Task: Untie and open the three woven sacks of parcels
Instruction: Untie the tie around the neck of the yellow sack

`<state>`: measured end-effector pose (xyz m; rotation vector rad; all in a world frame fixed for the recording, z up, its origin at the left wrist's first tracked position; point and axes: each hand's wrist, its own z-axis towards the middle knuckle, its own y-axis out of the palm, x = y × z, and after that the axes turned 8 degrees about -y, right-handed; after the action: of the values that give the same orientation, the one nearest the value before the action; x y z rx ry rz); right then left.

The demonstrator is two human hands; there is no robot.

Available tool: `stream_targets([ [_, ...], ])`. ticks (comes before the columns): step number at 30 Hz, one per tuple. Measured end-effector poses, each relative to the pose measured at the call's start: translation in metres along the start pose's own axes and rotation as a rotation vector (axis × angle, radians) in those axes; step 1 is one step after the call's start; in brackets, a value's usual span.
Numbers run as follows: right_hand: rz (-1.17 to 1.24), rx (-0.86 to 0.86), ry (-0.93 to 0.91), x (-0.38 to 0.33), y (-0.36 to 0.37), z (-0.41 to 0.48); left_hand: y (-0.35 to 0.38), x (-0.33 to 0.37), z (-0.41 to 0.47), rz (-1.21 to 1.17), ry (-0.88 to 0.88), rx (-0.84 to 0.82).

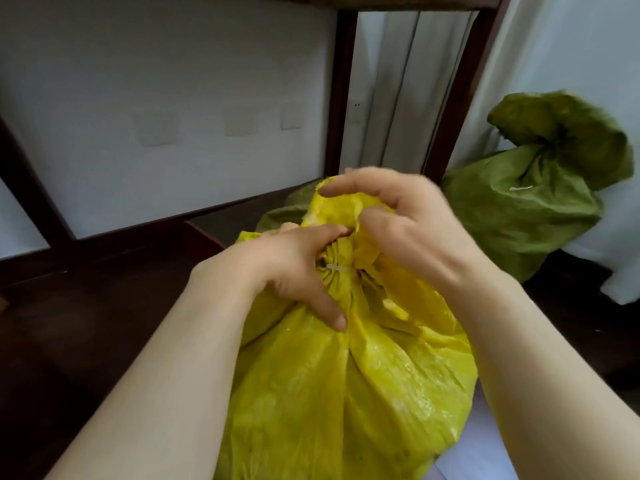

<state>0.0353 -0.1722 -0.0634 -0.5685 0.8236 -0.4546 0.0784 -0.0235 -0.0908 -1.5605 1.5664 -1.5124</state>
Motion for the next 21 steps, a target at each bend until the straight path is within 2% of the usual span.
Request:
stream_targets([
  [2,-0.003,-0.274,0.219,0.016,0.004,-0.006,-0.002,-0.001,0.0,-0.07,0.063,-0.001],
  [4,0.074,-0.391,0.353,0.026,0.003,-0.012,-0.006,-0.003,-0.003,-0.043,0.057,0.048],
  [6,0.122,-0.417,0.432,0.032,-0.001,-0.014,-0.015,-0.006,-0.01,-0.06,0.048,0.165],
  [9,0.134,-0.383,0.511,0.04,-0.002,-0.013,-0.031,-0.013,-0.018,-0.247,0.095,0.468],
  [10,0.141,-0.358,0.518,0.042,0.0,-0.014,-0.037,-0.015,-0.022,-0.283,0.061,0.519],
  [11,0.143,-0.335,0.515,0.045,0.001,-0.014,-0.041,-0.017,-0.024,-0.295,-0.004,0.486],
  [13,0.157,-0.32,0.49,0.047,0.004,-0.015,-0.039,-0.021,-0.023,-0.244,-0.142,0.246],
  [15,0.186,-0.326,0.436,0.049,0.006,-0.015,-0.027,-0.017,-0.016,-0.249,-0.101,0.1],
  [17,0.15,-0.253,0.302,0.05,0.01,-0.016,-0.015,-0.011,-0.006,-0.385,0.028,0.143],
  [20,-0.144,0.062,0.015,0.052,0.007,-0.016,-0.008,0.002,-0.001,-0.622,0.15,0.16],
  [21,-0.216,0.115,-0.088,0.05,0.002,-0.015,-0.007,0.004,0.001,-0.637,0.179,0.146],
])
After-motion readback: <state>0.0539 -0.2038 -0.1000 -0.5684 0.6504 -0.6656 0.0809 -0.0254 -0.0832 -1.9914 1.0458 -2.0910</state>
